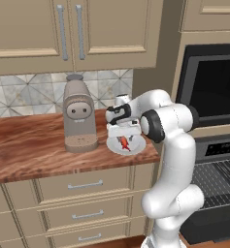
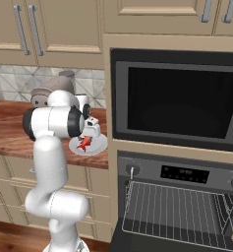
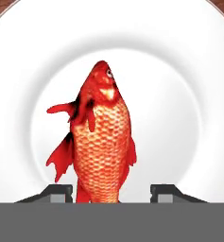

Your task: Take the fish from the oven and place it on the plate on the counter.

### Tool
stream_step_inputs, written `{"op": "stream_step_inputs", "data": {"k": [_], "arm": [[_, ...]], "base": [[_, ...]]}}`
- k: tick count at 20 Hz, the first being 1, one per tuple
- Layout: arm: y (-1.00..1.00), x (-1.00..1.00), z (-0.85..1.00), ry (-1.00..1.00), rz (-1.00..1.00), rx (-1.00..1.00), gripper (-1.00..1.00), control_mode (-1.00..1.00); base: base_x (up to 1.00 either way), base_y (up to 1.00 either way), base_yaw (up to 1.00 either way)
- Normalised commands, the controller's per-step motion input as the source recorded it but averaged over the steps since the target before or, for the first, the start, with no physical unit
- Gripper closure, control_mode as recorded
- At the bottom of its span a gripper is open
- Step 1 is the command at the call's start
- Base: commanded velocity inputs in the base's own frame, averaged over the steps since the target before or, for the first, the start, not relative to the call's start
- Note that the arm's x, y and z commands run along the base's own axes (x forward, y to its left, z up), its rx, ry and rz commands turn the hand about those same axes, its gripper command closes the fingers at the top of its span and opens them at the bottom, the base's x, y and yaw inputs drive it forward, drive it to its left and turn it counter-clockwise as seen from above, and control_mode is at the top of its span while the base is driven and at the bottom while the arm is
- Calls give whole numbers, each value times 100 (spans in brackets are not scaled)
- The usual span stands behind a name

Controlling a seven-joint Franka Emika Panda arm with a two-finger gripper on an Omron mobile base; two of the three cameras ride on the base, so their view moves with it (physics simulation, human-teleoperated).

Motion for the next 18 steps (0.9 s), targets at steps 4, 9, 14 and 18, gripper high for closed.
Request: {"op": "stream_step_inputs", "data": {"k": [4,9,14,18], "arm": [[-6,0,9,0,0,0,-100,-100],[-8,-2,23,-2,0,0,-100,-100],[-21,-64,36,-7,0,7,-100,-100],[-11,-100,54,-8,0,9,-100,-100]], "base": [[0,0,0],[0,0,0],[0,0,0],[0,0,0]]}}
